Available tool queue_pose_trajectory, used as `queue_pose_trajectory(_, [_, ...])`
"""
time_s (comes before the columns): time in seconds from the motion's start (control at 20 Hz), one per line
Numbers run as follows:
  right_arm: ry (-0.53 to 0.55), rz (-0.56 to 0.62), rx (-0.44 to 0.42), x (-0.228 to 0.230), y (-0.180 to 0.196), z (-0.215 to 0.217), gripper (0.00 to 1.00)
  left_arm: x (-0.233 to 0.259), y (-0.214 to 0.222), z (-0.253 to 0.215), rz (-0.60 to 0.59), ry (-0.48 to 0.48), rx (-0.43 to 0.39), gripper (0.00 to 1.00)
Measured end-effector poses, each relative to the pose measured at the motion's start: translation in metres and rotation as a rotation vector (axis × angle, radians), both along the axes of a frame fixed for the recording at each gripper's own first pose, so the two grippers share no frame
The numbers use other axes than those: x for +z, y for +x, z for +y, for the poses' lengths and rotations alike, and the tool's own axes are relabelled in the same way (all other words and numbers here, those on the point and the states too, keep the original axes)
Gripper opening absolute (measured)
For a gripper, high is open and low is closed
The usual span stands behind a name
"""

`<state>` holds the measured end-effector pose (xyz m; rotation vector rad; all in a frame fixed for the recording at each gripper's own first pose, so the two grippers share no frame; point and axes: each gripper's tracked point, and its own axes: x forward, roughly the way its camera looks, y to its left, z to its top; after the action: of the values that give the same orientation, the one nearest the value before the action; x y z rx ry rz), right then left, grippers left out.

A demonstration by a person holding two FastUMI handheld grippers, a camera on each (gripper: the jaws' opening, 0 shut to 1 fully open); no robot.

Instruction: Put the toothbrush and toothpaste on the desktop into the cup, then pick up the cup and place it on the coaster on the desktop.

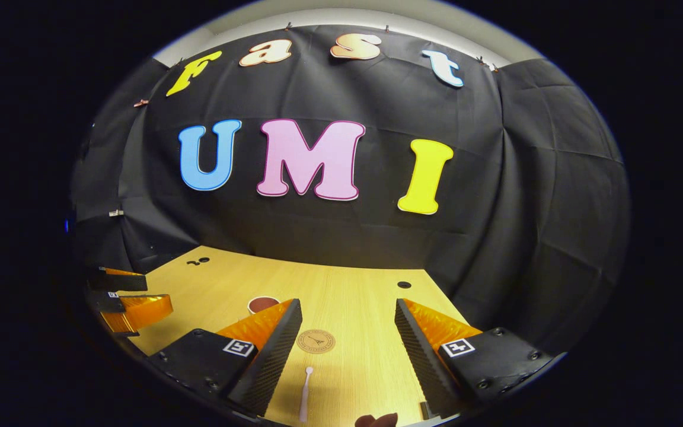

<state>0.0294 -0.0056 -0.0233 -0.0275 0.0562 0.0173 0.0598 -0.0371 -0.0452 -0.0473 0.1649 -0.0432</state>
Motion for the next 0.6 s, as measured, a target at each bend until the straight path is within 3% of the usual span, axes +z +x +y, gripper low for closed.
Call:
queue_pose_trajectory(0.35, [-0.011,0.043,0.035,-0.017,0.002,-0.002,0.97,-0.072,0.021,-0.024,0.224,-0.098,-0.021,0.97])
queue_pose_trajectory(0.6, [-0.023,0.069,0.055,-0.029,0.007,-0.013,0.97,-0.121,0.039,-0.031,0.379,-0.172,0.008,0.94])
